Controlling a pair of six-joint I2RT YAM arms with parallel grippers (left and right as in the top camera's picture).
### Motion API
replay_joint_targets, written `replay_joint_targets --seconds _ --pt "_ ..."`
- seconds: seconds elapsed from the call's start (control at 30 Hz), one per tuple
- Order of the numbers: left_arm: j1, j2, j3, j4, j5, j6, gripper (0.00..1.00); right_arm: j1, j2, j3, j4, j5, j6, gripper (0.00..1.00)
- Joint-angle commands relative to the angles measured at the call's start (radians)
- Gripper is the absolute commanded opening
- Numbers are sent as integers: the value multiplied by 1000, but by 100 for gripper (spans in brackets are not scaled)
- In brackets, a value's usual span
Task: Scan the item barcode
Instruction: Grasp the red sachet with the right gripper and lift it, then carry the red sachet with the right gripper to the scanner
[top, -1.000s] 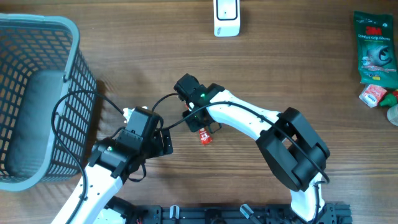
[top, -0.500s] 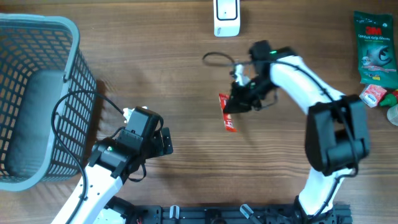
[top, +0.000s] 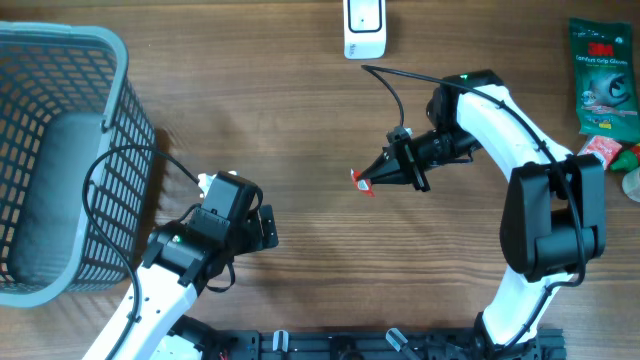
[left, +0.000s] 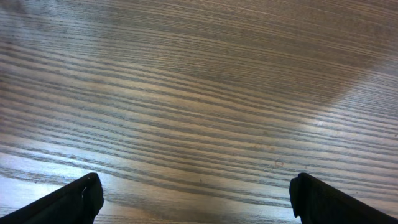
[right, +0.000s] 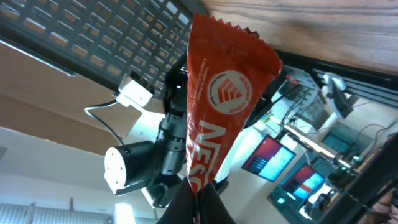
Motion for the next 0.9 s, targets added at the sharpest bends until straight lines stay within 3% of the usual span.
replay_joint_targets --seconds 0.0,0.33,0.43,0.5,0.53,0.6,0.73,0.87 --pt "-4 1 4 1 -16 11 100 -6 -19 8 -2 -55 6 4" --pt "-4 1 4 1 -16 11 100 -6 -19 8 -2 -51 -36 4" --pt "-4 1 4 1 -16 11 100 -21 -19 8 -1 -39 -200 4" --pt "-4 1 4 1 -16 11 100 -44 -19 8 24 58 -397 4" --pt "-4 1 4 1 -16 11 100 -63 -19 8 82 145 -430 4" --pt "-4 1 4 1 -16 11 100 -102 -19 8 216 311 -375 4" --pt "-5 1 4 1 -16 11 100 -190 -20 45 478 622 -37 4" --pt "-4 1 4 1 -16 11 100 -211 -24 205 556 767 58 4"
